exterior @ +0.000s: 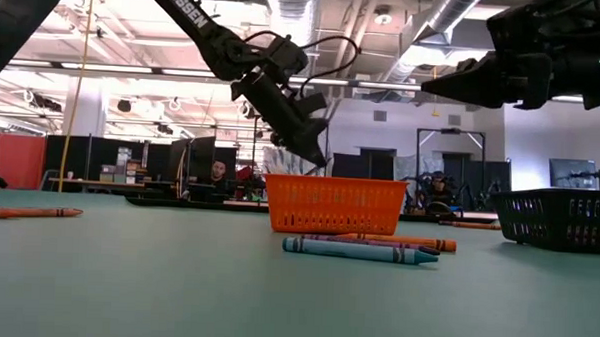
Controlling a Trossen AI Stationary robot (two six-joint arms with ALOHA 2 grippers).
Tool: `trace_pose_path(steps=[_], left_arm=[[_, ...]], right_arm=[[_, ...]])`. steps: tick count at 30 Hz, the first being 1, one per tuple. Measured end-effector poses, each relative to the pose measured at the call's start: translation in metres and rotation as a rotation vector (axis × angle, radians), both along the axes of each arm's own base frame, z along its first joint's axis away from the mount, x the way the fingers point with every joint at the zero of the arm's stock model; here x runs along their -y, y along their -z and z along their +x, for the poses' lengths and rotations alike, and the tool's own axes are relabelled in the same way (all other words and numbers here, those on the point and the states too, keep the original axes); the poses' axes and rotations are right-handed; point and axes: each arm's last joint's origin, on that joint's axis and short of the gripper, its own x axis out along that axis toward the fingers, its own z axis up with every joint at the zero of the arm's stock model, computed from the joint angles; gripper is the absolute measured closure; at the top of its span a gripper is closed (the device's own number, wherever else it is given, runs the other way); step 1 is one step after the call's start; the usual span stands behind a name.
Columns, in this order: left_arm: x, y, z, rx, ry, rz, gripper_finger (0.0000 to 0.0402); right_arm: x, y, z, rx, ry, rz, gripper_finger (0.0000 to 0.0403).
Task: Sort crayons
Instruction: Put the blue crayon into the blue bin, then put the orange crayon into the orange bin
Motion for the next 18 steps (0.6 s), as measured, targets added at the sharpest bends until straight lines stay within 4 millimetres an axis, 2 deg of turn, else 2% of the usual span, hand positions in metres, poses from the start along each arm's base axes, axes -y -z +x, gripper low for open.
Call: trace_pose_path(steps=[8,11,13,18], left_arm=[[0.003,0.000,-0.003,-0.066,0.040,0.020,0.0278],[0.004,-0.012,-0.006,-0.101,0.073,0.048,0.0264],[0.006,-0.027,-0.009,-0.105,0.078,0.057,0.0261],[0.019,-0.058,-0.032,-0.186,0.081,0.022,0.0267]], right_arm=[[0.004,0.001,-0.001,-0.002,0.041,0.168,0.0332],[0.008,0.004,-0.002,-0.013,0.090,0.248,0.0332],[0.012,0.007,-0.003,-0.040,0.120,0.267,0.0332],[0.024,0.002,-0.004,-0.019,0.240,0.385,0.0332]])
